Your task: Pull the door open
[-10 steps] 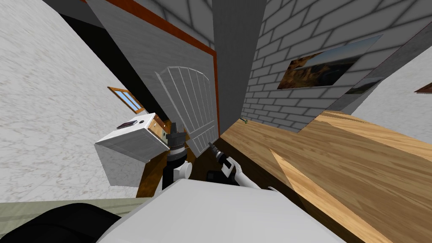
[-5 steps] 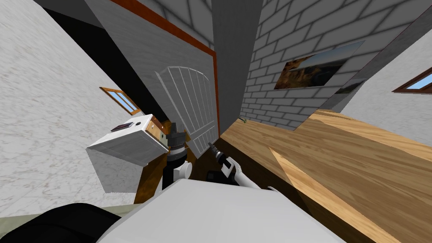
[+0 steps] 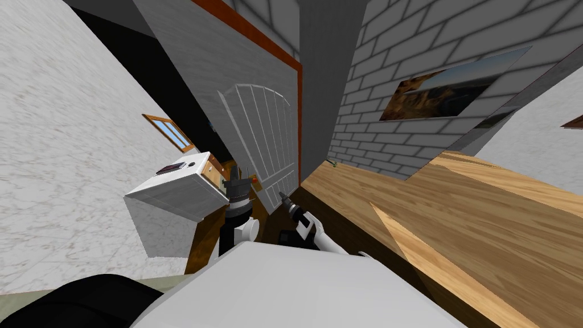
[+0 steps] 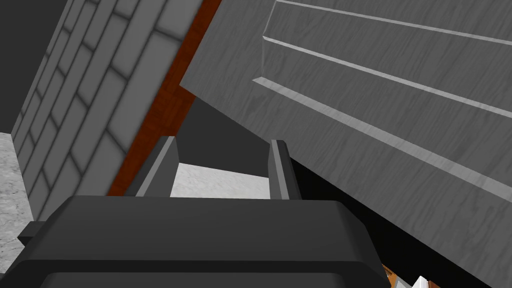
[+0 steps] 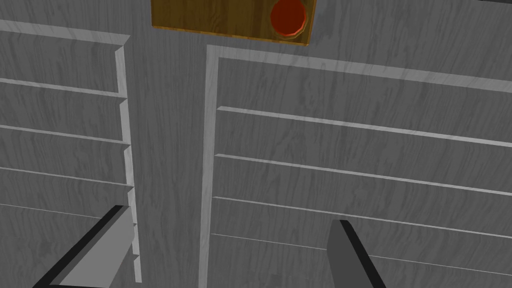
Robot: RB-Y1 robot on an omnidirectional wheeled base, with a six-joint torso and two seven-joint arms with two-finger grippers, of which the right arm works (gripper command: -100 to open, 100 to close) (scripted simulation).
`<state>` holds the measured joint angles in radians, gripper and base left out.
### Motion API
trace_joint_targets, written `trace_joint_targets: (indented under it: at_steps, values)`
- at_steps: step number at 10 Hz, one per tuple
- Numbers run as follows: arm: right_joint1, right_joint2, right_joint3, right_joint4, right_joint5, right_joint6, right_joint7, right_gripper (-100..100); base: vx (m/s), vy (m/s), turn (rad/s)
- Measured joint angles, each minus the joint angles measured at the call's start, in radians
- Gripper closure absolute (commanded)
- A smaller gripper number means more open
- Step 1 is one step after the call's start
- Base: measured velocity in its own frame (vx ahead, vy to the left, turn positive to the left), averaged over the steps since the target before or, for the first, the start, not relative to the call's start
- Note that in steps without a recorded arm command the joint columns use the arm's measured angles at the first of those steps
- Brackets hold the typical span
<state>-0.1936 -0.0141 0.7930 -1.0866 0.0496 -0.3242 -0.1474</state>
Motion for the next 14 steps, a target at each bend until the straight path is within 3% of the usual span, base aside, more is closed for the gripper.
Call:
trace_joint_targets:
  at_steps: [8,12,14]
  values:
    - [0.001,0.002,0.000,-0.003,0.000,0.002,0.000,-100,-0.005,0.000,-0.004]
    - [-0.002,-0.013,-0.003,0.008,0.000,0.002,0.000,-100,-0.034,-0.162,-0.003]
    - [-0.004,-0.037,-0.004,0.009,-0.001,0.008,-0.004,-100,-0.063,-0.208,-0.050]
